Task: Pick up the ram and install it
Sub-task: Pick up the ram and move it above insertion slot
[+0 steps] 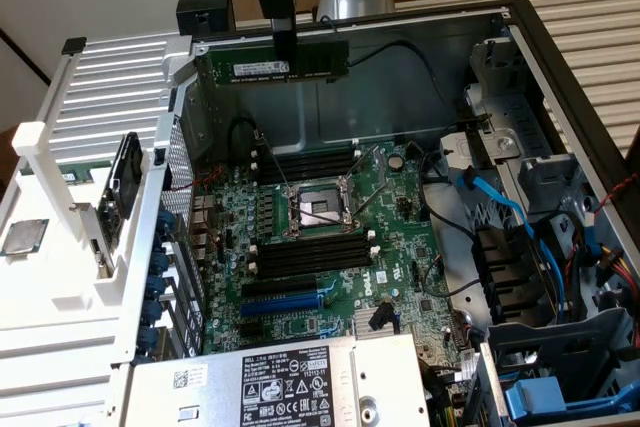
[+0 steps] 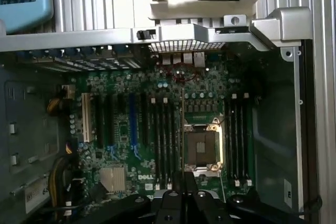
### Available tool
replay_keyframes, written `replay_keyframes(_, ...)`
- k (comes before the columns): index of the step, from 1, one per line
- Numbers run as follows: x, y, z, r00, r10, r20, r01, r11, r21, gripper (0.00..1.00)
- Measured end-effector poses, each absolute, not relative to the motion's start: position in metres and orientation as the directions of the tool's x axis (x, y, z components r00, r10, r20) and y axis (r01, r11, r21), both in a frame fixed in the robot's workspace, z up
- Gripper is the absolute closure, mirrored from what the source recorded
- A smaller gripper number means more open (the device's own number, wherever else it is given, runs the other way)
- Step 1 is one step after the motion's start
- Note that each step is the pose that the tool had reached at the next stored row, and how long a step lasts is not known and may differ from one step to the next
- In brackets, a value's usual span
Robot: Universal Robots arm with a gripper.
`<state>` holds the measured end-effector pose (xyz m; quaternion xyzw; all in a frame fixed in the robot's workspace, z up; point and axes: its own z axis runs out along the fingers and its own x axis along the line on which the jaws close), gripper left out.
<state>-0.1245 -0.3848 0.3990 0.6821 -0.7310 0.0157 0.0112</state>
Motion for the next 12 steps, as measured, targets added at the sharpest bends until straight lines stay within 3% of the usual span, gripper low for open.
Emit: replay_keyframes(12, -0.11, -0.385, 0.382, -0.072, -0.997, 0.038, -0.997, 0.072, 0.001, 0.88)
